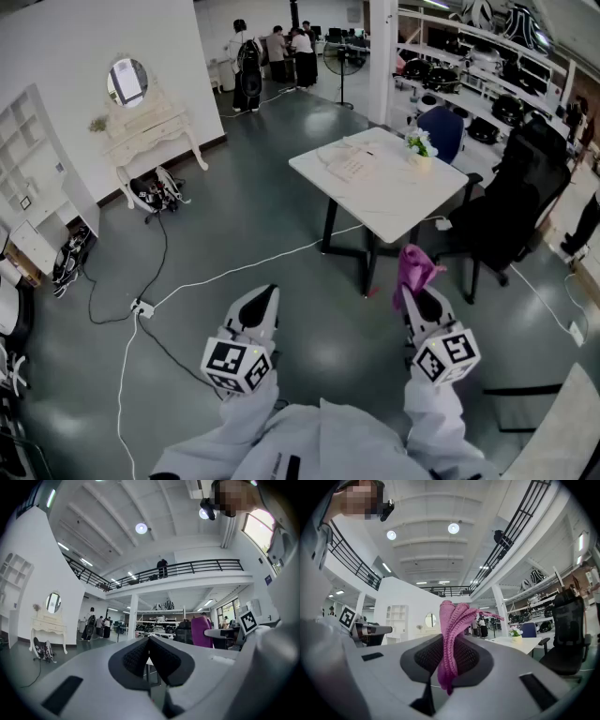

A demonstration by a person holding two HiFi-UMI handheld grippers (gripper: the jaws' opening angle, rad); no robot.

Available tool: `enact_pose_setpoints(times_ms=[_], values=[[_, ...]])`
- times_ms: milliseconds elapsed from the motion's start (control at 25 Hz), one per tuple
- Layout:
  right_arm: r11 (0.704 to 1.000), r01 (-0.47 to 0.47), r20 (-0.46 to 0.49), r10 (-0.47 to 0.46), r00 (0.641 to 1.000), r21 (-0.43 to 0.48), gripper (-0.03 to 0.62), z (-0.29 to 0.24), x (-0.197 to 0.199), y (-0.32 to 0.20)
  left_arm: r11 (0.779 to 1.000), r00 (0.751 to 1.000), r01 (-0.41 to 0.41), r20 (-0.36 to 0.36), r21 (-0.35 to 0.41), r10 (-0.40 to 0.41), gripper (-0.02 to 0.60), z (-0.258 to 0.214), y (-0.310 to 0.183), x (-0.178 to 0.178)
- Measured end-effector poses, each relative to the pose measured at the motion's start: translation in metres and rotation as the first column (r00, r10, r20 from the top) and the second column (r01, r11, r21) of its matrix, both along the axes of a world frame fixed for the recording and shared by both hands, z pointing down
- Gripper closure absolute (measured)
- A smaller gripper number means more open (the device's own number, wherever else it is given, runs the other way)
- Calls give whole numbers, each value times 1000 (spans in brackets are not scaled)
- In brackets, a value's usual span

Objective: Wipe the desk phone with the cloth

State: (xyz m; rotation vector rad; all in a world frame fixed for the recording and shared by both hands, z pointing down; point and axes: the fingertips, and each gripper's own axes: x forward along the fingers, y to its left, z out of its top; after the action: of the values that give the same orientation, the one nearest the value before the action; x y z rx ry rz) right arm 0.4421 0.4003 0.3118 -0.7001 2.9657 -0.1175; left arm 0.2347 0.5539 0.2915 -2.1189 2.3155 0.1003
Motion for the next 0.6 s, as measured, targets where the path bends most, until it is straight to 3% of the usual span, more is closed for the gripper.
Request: enact_pose_setpoints(times_ms=[600], values=[[1000, 6, 6, -5, 1000, -17, 556, 8, -3, -13, 1000, 1000, -7, -7, -3, 7, 584, 6, -17, 0]])
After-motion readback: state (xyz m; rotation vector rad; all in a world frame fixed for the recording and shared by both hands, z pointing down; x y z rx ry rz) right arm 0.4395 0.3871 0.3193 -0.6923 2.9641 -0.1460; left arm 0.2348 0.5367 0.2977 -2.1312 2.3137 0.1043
